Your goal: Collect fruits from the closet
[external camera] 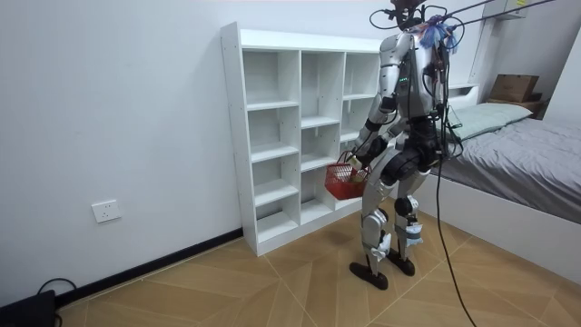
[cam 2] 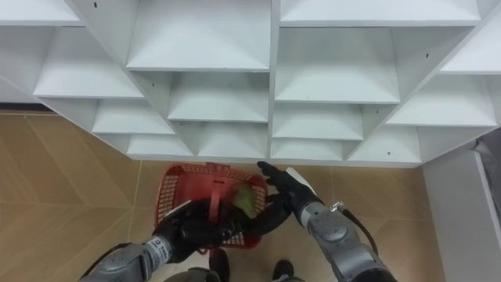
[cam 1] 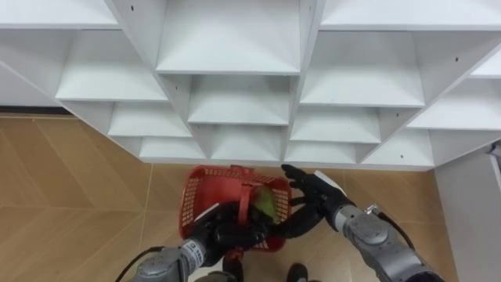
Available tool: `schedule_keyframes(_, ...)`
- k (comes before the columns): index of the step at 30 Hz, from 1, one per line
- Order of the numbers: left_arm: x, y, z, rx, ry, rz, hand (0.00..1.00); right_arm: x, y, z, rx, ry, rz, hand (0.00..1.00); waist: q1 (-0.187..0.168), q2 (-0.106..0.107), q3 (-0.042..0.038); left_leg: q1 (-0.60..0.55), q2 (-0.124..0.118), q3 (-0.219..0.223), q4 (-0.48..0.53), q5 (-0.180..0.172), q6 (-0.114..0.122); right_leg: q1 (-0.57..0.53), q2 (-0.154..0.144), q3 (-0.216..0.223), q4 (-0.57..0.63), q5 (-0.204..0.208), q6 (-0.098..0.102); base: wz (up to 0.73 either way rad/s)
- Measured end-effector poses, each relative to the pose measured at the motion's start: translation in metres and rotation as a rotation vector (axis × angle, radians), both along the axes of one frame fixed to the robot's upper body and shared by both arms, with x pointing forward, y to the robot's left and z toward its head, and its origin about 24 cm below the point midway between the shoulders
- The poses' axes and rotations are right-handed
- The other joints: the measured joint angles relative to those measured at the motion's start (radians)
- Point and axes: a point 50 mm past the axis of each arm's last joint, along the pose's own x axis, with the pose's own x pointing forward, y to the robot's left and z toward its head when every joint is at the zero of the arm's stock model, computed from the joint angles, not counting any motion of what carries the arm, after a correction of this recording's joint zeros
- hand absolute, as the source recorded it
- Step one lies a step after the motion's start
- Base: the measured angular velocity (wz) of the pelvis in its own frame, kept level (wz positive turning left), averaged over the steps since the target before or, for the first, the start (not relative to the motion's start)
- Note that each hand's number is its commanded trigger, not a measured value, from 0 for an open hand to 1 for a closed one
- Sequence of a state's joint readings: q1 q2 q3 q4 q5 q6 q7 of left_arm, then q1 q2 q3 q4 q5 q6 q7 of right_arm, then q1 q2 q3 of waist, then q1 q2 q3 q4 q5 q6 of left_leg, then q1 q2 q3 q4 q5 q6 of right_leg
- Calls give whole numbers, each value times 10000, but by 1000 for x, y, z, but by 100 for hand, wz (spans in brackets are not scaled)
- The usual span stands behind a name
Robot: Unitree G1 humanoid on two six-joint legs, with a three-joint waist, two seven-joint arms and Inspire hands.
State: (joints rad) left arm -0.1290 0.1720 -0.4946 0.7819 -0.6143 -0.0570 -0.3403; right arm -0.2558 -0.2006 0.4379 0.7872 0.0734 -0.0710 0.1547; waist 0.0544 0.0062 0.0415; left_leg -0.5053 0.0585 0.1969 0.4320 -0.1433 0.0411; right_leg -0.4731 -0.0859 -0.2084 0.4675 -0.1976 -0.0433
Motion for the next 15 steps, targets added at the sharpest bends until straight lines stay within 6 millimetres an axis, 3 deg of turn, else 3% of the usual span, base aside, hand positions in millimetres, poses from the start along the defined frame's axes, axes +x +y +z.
schedule_keyframes(11,-4,7,-5,452,196,-152,100,-11,-9,-11,-85,498,-329,0,-36,16,-15,365,-9,-112,-127,3,-3,508,17,-187,-237,25,1,3)
schedule_keyframes(15,-13,19,-14,1360,515,-103,100,-27,-19,-23,-49,1008,-791,0,-67,10,-76,824,-50,-178,-427,15,-19,1054,32,-316,-587,47,39,7)
